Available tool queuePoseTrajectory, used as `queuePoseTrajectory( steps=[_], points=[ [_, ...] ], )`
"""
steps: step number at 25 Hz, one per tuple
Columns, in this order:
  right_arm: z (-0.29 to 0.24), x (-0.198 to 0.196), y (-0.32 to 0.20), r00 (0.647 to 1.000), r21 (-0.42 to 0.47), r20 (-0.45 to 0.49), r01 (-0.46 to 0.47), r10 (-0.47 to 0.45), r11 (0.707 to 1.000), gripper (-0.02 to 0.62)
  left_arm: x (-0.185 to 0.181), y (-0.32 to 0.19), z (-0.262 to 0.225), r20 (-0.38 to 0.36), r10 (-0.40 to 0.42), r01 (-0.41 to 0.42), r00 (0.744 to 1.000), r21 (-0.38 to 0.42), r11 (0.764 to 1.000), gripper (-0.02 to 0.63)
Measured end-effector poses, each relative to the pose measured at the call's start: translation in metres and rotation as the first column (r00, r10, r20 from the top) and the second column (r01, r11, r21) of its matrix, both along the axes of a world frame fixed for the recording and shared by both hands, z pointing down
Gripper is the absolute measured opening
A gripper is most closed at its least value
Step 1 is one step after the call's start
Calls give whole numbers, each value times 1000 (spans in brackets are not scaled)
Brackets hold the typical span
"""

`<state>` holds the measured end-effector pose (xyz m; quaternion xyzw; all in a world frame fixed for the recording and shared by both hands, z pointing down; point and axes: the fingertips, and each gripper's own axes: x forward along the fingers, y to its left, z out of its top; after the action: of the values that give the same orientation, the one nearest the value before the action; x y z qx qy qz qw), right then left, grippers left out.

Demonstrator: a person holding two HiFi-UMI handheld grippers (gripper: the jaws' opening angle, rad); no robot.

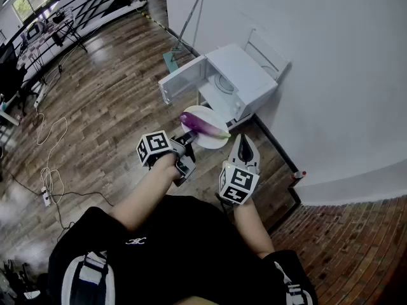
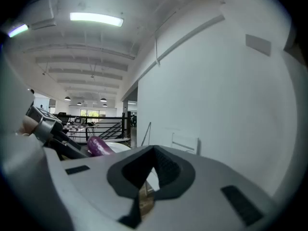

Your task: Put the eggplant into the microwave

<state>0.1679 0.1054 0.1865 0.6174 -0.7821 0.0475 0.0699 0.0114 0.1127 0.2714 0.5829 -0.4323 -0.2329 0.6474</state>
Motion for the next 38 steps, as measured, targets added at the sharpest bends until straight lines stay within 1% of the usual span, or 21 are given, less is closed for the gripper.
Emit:
queuePoseTrajectory(
  steps=[5,12,16,23,27,31,35,38],
  points=[
    [4,2,7,999,-17,32,4,-4,1000,11,2,7,4,9,4,-4,1000,-10,1000,17],
    [4,3,18,1000,-2,28,9,-9,1000,11,4,18,8,-1,0,0,1000,-22,1000,17],
    [2,0,16,1000,-11,26,16,-16,1000,11,1,13,3,15,-11,11,1000,-14,1000,17],
    [15,1,23,999,-22,32,12,-11,1000,11,-1,18,17,30,-24,25,999,-39,999,17],
    [16,-4,15,1000,-15,28,4,-4,1000,11,-5,7,23,45,-16,18,999,-46,999,17],
    [19,-1,-5,1000,-11,14,-28,28,1000,11,-7,-18,24,31,-5,6,999,-34,999,17],
    [24,-6,-39,997,-12,1,-72,72,997,11,-16,-57,32,27,25,-24,999,-40,999,17],
    [22,-18,-69,994,2,-2,-110,110,994,11,-30,-97,30,31,60,-60,998,-16,998,17]
  ],
)
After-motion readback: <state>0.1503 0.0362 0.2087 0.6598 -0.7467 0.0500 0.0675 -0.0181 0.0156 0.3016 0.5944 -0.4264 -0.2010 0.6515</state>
